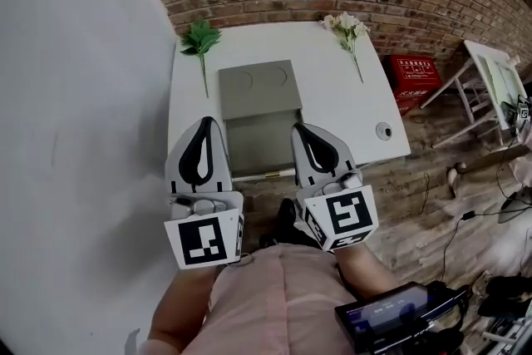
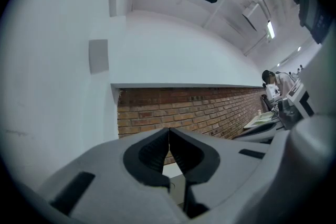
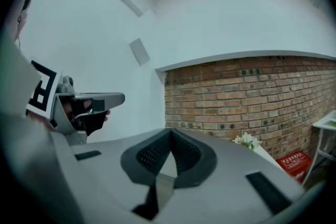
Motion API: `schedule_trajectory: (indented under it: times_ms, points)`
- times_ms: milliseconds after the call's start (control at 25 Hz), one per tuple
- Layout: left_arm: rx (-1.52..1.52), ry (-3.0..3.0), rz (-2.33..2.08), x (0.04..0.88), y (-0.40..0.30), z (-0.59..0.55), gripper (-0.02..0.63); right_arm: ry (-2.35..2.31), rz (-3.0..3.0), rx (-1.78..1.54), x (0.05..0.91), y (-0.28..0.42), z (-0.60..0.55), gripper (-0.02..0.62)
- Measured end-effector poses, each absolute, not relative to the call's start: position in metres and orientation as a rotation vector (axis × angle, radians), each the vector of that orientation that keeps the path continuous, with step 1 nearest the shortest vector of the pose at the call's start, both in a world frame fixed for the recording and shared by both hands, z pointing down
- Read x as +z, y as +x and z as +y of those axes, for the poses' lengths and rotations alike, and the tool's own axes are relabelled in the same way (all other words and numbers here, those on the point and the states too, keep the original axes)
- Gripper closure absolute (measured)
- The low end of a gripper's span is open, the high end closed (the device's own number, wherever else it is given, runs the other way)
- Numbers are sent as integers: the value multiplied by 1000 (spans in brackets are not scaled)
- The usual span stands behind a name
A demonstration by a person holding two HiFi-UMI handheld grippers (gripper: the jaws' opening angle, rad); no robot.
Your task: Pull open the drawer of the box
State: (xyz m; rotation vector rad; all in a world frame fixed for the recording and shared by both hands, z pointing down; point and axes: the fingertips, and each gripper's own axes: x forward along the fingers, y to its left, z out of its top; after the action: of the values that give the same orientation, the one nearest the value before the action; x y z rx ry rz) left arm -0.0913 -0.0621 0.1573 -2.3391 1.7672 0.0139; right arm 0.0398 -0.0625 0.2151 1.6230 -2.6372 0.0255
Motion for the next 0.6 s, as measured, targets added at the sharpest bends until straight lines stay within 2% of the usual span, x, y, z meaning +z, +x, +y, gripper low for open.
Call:
schedule_trajectory:
  times_ms: [600]
  points:
    - [-20, -2368, 1741, 171, -79, -58, 596, 1646, -2641, 16, 220, 44, -59, 592]
